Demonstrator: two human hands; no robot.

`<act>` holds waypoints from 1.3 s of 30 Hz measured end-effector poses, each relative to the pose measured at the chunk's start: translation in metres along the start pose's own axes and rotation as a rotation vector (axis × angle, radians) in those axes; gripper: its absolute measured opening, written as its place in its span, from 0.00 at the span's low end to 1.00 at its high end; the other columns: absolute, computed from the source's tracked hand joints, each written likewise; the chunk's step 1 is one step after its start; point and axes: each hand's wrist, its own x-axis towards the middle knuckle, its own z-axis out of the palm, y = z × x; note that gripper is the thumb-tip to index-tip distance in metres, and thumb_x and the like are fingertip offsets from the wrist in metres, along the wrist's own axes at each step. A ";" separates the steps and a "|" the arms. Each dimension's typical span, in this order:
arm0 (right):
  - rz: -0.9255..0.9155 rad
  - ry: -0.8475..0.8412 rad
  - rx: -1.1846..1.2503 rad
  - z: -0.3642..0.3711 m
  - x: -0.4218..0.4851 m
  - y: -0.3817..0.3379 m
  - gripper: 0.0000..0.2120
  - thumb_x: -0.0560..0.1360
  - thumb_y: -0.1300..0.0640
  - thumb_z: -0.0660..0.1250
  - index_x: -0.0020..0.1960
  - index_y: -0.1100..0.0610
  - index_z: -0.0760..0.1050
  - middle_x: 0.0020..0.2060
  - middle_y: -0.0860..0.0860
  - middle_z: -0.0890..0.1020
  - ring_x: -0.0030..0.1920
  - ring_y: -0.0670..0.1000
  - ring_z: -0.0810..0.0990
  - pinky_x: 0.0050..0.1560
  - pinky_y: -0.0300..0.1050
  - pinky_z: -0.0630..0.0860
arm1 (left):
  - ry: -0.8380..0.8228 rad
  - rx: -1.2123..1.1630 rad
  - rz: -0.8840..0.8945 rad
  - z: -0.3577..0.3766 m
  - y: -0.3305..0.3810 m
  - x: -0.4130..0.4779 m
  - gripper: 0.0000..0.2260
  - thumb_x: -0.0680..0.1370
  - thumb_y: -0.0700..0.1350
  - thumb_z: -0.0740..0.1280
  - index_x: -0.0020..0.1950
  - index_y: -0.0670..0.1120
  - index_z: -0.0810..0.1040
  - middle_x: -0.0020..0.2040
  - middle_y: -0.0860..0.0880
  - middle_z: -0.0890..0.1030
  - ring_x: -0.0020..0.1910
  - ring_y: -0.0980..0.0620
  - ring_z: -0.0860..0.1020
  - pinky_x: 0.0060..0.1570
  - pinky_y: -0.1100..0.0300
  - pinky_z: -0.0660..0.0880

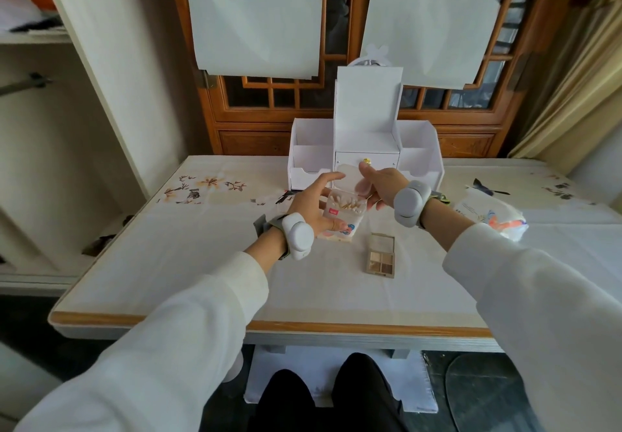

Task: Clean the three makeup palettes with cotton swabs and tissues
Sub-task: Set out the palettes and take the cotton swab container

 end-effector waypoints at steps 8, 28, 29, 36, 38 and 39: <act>-0.239 0.226 -0.247 0.001 -0.005 0.002 0.11 0.71 0.51 0.71 0.48 0.55 0.72 0.48 0.51 0.77 0.45 0.51 0.75 0.42 0.43 0.70 | 0.040 0.042 -0.059 0.000 -0.008 0.003 0.37 0.67 0.40 0.77 0.71 0.50 0.63 0.59 0.44 0.76 0.51 0.53 0.75 0.46 0.72 0.72; -0.252 0.099 -0.521 0.020 -0.011 -0.002 0.17 0.70 0.48 0.71 0.53 0.59 0.81 0.58 0.55 0.75 0.56 0.53 0.74 0.49 0.41 0.67 | 0.072 0.101 -0.133 0.005 -0.013 0.002 0.39 0.66 0.39 0.78 0.71 0.50 0.62 0.64 0.43 0.74 0.60 0.44 0.74 0.59 0.54 0.73; -0.247 0.103 -0.522 0.021 -0.011 -0.002 0.18 0.70 0.48 0.71 0.53 0.59 0.81 0.58 0.55 0.75 0.56 0.53 0.74 0.49 0.41 0.68 | 0.075 0.106 -0.133 0.006 -0.013 0.002 0.39 0.66 0.39 0.78 0.71 0.50 0.62 0.64 0.43 0.74 0.60 0.44 0.74 0.59 0.54 0.73; -0.256 0.134 -0.533 0.024 -0.008 0.000 0.13 0.69 0.52 0.72 0.50 0.59 0.82 0.57 0.54 0.76 0.54 0.53 0.75 0.47 0.40 0.69 | 0.086 0.136 -0.130 0.008 -0.015 0.002 0.39 0.66 0.40 0.78 0.71 0.49 0.62 0.63 0.43 0.75 0.61 0.44 0.73 0.59 0.53 0.73; -0.296 0.154 -0.501 0.023 -0.009 0.000 0.10 0.71 0.55 0.71 0.49 0.58 0.82 0.57 0.54 0.77 0.53 0.53 0.75 0.47 0.40 0.68 | 0.082 0.134 -0.140 0.007 -0.017 0.003 0.39 0.66 0.40 0.78 0.71 0.49 0.62 0.63 0.43 0.75 0.61 0.44 0.74 0.59 0.54 0.73; -0.307 0.163 -0.475 0.022 -0.009 -0.001 0.09 0.71 0.56 0.70 0.49 0.59 0.82 0.56 0.54 0.78 0.52 0.53 0.76 0.46 0.40 0.68 | 0.081 0.135 -0.144 0.007 -0.018 0.003 0.39 0.66 0.40 0.78 0.72 0.49 0.62 0.64 0.43 0.74 0.61 0.44 0.74 0.59 0.54 0.72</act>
